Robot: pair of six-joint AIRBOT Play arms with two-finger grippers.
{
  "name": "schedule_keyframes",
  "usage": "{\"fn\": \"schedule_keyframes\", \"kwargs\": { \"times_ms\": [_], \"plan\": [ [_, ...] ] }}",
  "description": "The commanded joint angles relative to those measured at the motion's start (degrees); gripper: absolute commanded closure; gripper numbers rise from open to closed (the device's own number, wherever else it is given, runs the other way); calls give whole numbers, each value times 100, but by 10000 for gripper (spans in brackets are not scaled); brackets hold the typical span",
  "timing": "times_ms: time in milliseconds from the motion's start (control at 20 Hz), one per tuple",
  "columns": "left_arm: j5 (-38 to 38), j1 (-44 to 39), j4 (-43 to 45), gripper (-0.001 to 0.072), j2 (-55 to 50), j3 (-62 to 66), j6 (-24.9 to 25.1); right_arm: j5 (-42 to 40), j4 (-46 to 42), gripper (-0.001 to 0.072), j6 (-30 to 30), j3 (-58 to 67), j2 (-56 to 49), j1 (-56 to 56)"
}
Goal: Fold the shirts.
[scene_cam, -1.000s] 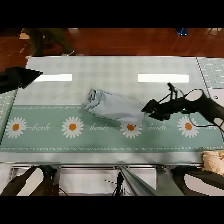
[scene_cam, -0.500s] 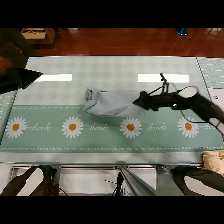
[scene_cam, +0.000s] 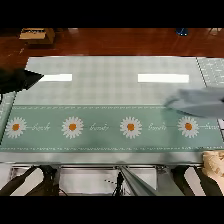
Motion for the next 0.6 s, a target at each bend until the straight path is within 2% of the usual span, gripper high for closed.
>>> {"fn": "schedule_keyframes", "kwargs": {
  "times_ms": [0, 50, 250, 450, 550],
  "plan": [
    [122, -4, 22, 683, -439, -2, 136, 1062, -634, 691, -107, 190, 380, -1755],
    [136, -7, 22, 683, -566, -2, 203, 1152, -728, 690, -107, 190, 380, -2026],
    [138, -4, 22, 683, -940, 0, 487, 1567, -2120, 691, 26, 190, 387, -2614],
    [278, 2, 22, 683, -1058, 0, 730, 1648, -4122, 691, 170, 190, 551, -2747],
    [463, 7, 20, 683, -1058, 11, 767, 1482, -4811, 691, 168, 190, 649, -2747]
  ]
}}
